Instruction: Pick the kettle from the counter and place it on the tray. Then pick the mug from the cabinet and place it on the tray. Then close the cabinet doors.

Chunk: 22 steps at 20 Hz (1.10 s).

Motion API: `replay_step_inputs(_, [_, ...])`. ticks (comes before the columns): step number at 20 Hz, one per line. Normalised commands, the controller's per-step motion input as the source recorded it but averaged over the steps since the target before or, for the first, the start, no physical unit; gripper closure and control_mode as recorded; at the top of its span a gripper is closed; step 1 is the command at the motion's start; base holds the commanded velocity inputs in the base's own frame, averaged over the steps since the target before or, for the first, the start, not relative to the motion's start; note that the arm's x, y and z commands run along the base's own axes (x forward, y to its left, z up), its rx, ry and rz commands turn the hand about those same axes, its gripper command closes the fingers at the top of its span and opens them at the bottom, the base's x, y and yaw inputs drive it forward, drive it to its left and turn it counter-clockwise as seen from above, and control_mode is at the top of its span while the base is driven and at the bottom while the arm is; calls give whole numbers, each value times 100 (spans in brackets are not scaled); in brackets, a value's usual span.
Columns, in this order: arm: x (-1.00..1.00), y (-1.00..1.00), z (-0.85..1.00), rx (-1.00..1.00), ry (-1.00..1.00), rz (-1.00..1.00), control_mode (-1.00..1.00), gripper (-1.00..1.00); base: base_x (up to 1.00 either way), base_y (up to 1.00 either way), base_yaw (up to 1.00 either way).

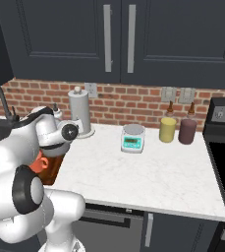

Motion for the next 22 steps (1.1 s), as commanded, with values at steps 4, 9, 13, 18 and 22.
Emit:
replay_step_inputs(4, [3, 1, 0, 4, 0, 0, -100, 100, 0, 0, 0])
replay_step_inputs(9, [8, 5, -1, 4, 0, 0, -100, 100, 0, 0, 0])
replay_step_inputs(13, [10, 10, -7, 3, 0, 0, -100, 100, 0, 0, 0])
replay_step_inputs(18, [11, 15, -13, 1, 0, 0, -100, 100, 0, 0, 0])
replay_step_inputs(22, [9, 17, -20, 0, -2, 0, -100, 100, 0, 0, 0])
